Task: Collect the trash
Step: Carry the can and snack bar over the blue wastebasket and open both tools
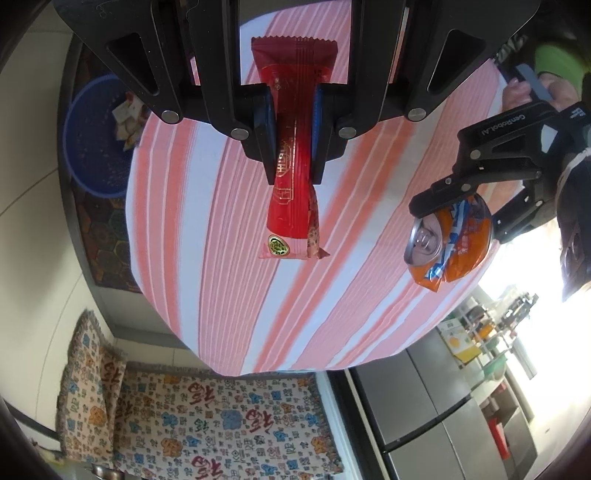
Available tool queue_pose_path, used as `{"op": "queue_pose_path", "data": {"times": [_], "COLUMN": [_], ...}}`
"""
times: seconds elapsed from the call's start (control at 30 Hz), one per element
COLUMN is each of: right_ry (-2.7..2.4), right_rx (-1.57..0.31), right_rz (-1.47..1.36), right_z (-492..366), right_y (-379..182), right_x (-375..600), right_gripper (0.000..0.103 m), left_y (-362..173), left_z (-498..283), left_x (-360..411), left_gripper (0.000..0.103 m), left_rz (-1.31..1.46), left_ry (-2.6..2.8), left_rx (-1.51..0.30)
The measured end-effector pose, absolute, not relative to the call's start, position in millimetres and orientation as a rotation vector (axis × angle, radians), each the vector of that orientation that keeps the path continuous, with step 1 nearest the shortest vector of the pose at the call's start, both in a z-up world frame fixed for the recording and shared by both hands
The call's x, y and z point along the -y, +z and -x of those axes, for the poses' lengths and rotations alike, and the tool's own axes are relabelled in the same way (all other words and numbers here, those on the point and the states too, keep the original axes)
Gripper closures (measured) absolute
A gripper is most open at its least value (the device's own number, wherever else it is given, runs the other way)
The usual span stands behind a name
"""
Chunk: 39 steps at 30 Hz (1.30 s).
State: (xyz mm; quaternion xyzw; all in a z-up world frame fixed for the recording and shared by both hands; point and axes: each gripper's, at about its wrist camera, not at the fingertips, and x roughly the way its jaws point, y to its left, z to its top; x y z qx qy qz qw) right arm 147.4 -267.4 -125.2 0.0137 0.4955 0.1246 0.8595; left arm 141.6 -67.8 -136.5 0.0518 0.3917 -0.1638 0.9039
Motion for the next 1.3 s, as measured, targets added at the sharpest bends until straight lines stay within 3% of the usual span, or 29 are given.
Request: {"op": "queue_pose_path", "data": {"times": [0.43, 0.83, 1.2, 1.23, 1.3], "right_ry": [-0.026, -0.194, -0.217, -0.214, -0.231], "right_rx": [-1.034, -1.042, -1.047, -1.045, -1.042], "right_rz": [-0.147, -0.324, -0.484, -0.496, -0.500], "right_z": [-138, -145, -160, -161, -161], "right_y": [-118, -177, -252, -258, -272], "right_x": [434, 571, 620, 623, 629], "right_gripper": [0.088, 0.088, 0.088, 0.083, 0.076], "left_y": [-140, -193, -256, -260, -266], "left_z": [-150, -209, -261, -265, -270], "left_x": [228, 411, 451, 451, 453], "left_gripper": [0.045, 0.044, 0.042, 0.042, 0.031], "left_rz": [-0.113, -0.101, -0.113, -0.108, -0.089], "left_ry": [-0.702, -0.861, -0.824, -0.823, -0.815], "left_rx": [-0.859, -0.986, -1.094, -1.098, -1.117]}}
